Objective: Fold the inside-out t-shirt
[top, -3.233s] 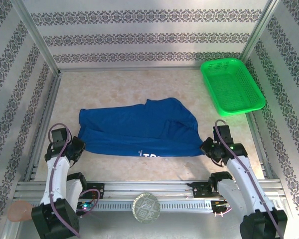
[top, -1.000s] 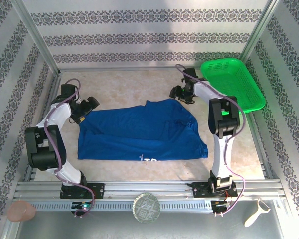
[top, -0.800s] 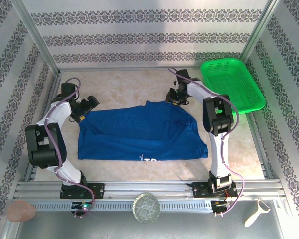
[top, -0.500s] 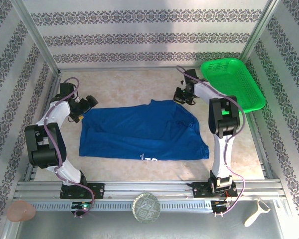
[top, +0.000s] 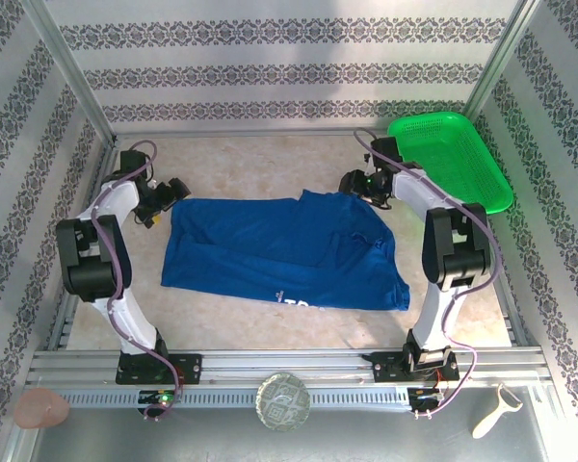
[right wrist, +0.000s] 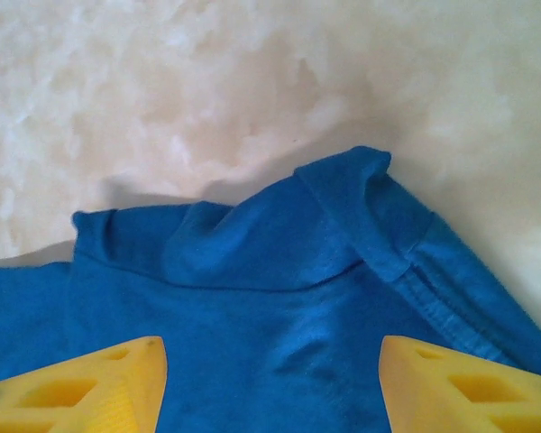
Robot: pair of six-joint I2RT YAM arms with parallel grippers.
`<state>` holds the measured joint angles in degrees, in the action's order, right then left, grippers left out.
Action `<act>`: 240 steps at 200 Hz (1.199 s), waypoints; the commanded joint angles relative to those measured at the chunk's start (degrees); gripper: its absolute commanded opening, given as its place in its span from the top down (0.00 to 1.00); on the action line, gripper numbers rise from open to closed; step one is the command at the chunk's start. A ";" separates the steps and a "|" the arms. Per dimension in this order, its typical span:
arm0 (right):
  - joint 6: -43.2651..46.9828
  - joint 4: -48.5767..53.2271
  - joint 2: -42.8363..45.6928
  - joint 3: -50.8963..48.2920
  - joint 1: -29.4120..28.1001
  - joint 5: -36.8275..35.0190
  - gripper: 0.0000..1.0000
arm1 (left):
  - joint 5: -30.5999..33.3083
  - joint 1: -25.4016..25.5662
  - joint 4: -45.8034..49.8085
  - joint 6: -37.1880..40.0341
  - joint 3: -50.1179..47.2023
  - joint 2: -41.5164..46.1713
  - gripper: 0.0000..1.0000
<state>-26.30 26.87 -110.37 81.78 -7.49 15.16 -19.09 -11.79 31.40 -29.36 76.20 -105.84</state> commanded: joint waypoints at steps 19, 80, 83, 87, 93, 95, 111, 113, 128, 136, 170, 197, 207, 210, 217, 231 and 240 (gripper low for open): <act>4.00 6.53 -7.73 12.35 -0.07 -3.56 0.35 | 2.39 1.33 8.79 7.12 11.42 -9.28 0.00; 5.91 12.80 -17.66 23.84 -1.30 -5.87 0.33 | 2.45 3.52 13.00 9.79 20.64 -18.22 0.08; 5.91 13.02 -17.91 24.34 -1.30 -6.15 0.33 | 2.33 3.53 12.92 9.80 20.73 -18.32 0.09; 5.86 13.36 -18.50 25.07 -1.30 -6.61 0.33 | 2.13 3.57 12.79 9.77 20.74 -18.57 0.09; 5.87 14.12 -19.33 26.28 -1.30 -7.38 0.33 | 1.93 3.64 12.77 9.74 20.87 -18.87 0.10; 5.84 14.27 -19.55 26.65 -1.30 -7.70 0.33 | 1.90 3.69 12.74 9.76 20.93 -18.94 0.11; 5.83 15.51 -21.55 29.31 -1.30 -9.59 0.33 | 1.52 4.02 12.38 9.72 20.74 -19.50 0.11; 5.83 15.63 -21.80 29.73 -1.30 -9.74 0.33 | 1.43 4.09 12.31 9.69 20.74 -19.56 0.11; 5.80 17.44 -24.21 32.61 -1.30 -9.86 0.33 | 0.88 4.40 11.74 9.61 20.33 -19.84 0.13; 5.65 18.69 -25.60 34.47 -1.36 -9.41 0.33 | 0.71 4.57 11.31 9.55 20.09 -19.91 0.14; 5.93 21.43 -29.14 37.97 -2.34 -7.60 0.35 | -0.73 4.99 10.20 9.28 19.77 -20.68 0.21; 4.97 20.99 -29.77 36.89 -2.40 -5.24 0.47 | -1.41 5.24 9.53 9.16 19.85 -21.21 0.29; 4.54 20.62 -29.72 36.25 -2.31 -4.56 0.59 | -1.66 5.34 9.14 9.00 19.86 -21.43 0.34; 4.41 20.49 -29.60 36.04 -2.27 -4.37 0.64 | -1.74 5.29 8.98 8.98 19.86 -21.49 0.36; 4.12 19.91 -29.28 35.39 -2.05 -3.86 0.74 | -1.99 5.37 8.67 8.84 19.95 -21.61 0.46; 3.02 18.19 -28.02 33.54 -1.42 -2.72 0.93 | -2.34 5.36 8.08 8.51 20.06 -21.93 0.67; 2.29 17.01 -27.06 32.41 -0.94 -1.81 1.00 | -2.70 5.35 7.58 8.35 20.20 -22.03 0.80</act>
<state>-22.09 45.30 -138.89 116.95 -9.37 10.00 -18.76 -7.46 40.27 -20.97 95.50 -125.49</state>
